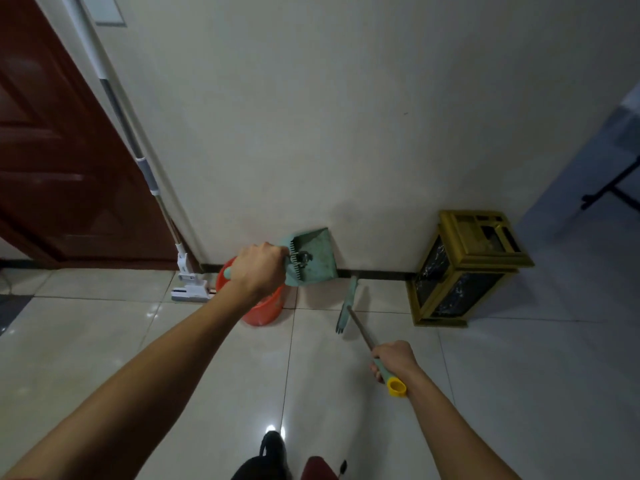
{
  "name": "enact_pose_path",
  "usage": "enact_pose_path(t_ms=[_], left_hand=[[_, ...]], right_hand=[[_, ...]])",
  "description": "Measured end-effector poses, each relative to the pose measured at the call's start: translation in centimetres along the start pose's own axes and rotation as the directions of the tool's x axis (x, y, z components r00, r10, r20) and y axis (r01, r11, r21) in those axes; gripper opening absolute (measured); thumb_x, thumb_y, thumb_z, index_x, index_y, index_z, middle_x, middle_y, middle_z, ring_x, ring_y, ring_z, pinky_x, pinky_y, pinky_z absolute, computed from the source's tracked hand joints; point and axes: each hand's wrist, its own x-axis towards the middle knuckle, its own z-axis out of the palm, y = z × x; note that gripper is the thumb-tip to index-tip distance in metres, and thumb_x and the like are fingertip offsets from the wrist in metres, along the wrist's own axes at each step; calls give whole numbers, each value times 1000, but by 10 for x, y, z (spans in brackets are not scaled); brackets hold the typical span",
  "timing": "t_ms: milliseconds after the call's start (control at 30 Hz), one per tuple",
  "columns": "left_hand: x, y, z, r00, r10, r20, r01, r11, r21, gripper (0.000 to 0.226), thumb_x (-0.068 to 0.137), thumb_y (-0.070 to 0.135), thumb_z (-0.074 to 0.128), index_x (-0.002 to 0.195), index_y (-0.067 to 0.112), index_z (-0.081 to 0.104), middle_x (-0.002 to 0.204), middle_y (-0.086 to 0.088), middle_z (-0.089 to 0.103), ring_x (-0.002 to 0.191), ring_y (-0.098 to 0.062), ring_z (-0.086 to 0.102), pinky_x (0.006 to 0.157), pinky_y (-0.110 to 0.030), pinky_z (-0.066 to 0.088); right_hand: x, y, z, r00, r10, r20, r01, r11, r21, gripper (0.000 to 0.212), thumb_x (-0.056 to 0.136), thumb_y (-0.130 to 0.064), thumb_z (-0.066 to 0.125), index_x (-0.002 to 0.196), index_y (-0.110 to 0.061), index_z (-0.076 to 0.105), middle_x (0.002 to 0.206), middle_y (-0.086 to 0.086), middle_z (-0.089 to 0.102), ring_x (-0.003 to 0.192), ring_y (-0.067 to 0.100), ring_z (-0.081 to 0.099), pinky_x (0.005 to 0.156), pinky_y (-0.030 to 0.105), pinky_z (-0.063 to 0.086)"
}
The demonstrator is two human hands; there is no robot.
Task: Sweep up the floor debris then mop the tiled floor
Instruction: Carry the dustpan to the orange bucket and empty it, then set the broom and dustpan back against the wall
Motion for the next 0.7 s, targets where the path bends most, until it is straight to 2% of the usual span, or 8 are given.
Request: enact_pose_path(t_ms=[133,300,367,433,533,600,700], left_hand=[[25,9,24,995,-17,93,21,999,-41,20,84,20,57,98,23,70,92,-9,73,82,-37,69,71,-41,56],[59,6,69,980,5,198,10,997,-74,17,91,22,56,102,22,70,87,-5,71,75,-29,68,70,-42,59],[77,-1,86,973,4,233,21,994,-107,14,93,22,56,101,22,68,86,-5,70,76,-29,69,73,-43,60],[97,-11,103,961,-17,276,59,988,-146,10,95,18,55,91,23,63,84,-4,71,74,-26,69,74,-42,60],[122,-27,127,936,-45,349,115,977,-181,16,92,16,54,80,26,55,82,-4,70,72,-26,68,78,-45,59],[138,-37,142,920,-41,389,123,974,-190,11,93,19,54,87,25,61,81,-2,68,73,-25,67,80,-47,58],[158,-46,159,913,-3,408,86,979,-184,13,95,21,54,96,23,66,81,-1,68,72,-23,68,74,-40,60]], right_hand=[[21,-4,-15,999,40,-31,-41,999,-33,13,82,8,56,70,10,60,50,23,55,48,29,53,50,32,44],[56,-21,-15,994,102,-47,-104,994,-42,15,85,6,57,92,18,61,65,29,59,49,29,55,46,30,45],[71,-34,-9,991,130,-40,-132,990,-51,16,85,6,56,94,18,61,66,30,60,52,31,57,48,31,46],[87,-49,-1,987,152,-46,-155,985,-74,15,85,7,55,94,19,60,66,31,61,48,31,59,48,32,47],[109,-76,17,981,178,-74,-185,977,-101,9,85,8,55,85,17,58,65,30,57,40,29,57,44,30,45],[125,-92,28,978,192,-84,-200,974,-106,9,85,8,56,82,16,58,63,30,58,40,30,57,44,30,45],[146,-114,40,974,212,-74,-219,970,-105,12,86,5,58,83,17,60,63,30,60,42,31,58,45,31,46]])
